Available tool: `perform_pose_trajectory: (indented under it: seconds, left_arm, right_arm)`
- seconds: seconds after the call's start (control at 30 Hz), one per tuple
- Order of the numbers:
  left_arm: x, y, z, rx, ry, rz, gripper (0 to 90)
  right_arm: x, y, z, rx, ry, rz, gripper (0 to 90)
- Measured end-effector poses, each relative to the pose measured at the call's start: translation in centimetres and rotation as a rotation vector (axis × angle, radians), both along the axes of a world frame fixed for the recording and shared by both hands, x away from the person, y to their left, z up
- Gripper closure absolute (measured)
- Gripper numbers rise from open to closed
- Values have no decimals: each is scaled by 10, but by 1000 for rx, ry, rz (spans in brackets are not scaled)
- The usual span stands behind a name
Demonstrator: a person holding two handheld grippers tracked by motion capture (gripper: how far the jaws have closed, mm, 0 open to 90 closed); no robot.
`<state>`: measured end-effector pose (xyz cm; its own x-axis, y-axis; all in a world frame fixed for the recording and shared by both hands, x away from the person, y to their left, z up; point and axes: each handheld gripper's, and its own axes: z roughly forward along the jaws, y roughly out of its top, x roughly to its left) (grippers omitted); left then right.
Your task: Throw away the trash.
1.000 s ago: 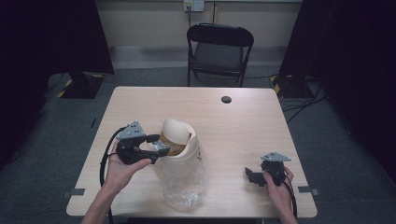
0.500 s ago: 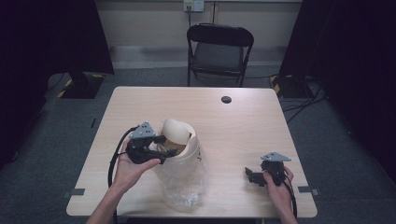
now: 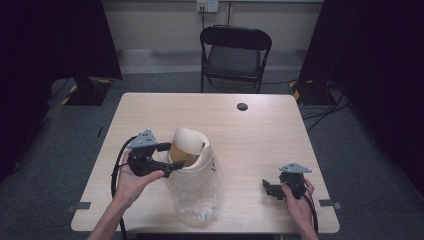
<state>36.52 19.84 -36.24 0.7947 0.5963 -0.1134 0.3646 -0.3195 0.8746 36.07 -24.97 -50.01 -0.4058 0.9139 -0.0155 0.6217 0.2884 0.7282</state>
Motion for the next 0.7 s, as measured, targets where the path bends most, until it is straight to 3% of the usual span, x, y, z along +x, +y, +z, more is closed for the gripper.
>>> perform_pose_trajectory:
  seconds: [0.43,0.7]
  left_arm:
    - [-7,22,3,-41,-19,47,158]
    - [-12,36,0,-27,-3,86,157]
  right_arm:
    - [0,0,0,0,1,-1,90]
    - [0,0,0,1,1,-1,90]
